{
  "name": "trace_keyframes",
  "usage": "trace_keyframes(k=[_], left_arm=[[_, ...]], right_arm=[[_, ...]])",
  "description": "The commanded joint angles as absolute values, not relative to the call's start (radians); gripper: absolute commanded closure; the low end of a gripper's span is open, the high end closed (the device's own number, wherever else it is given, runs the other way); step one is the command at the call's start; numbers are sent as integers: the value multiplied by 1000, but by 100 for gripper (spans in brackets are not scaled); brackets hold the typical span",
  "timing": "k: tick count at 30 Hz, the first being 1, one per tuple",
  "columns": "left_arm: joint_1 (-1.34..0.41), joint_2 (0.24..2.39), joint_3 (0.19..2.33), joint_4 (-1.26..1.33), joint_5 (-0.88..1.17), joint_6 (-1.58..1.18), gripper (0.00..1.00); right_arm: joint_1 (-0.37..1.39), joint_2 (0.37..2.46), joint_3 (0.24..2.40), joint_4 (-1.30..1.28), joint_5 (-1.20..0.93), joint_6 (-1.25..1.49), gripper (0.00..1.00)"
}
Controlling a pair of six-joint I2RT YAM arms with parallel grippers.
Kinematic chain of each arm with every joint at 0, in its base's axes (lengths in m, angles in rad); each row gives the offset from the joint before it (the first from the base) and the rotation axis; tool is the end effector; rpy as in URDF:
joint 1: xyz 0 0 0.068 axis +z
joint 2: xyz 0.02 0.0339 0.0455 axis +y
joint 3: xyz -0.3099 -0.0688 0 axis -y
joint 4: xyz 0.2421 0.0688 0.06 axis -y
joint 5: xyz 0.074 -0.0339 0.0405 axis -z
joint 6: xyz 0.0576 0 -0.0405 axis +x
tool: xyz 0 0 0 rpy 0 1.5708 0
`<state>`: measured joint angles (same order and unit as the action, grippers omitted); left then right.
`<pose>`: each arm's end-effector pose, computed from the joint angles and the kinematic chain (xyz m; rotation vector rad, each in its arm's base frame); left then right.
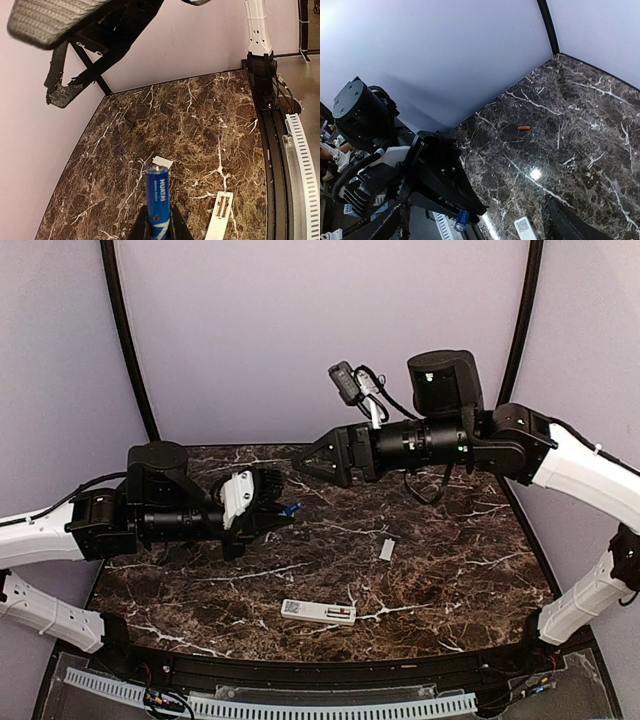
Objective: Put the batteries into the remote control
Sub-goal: Pass from the left arm to the right
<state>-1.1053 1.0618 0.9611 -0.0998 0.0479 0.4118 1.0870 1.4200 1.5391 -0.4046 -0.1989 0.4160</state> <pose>0.1074 -0.2200 0.3933 1.2658 1.2844 -0.5413 0.1443 0.2991 0.4715 -0.8126 1.8693 1.1872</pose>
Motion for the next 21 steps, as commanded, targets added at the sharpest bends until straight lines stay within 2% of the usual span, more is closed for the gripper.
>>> trace_keyframes(k=[1, 4, 6, 12, 21], left_arm=[[-1113, 1102, 1000, -167, 37, 502, 100], [-1114, 1130, 1006, -153, 32, 507, 100], [-1117, 1143, 1009, -151, 19, 508, 100], [-1121, 1153, 1006, -145, 15, 509, 100], [-1127, 1154, 1010, -155, 11, 514, 100]], right_arm=[[1077, 1464, 1612, -620, -288, 455, 17], [1077, 1476, 1593, -643, -330, 484, 23], [1077, 1472, 1564, -641, -349, 498, 34], [1077, 1444, 1452, -505, -365, 549, 51], [1078, 1460, 1401, -392, -403, 571, 67]])
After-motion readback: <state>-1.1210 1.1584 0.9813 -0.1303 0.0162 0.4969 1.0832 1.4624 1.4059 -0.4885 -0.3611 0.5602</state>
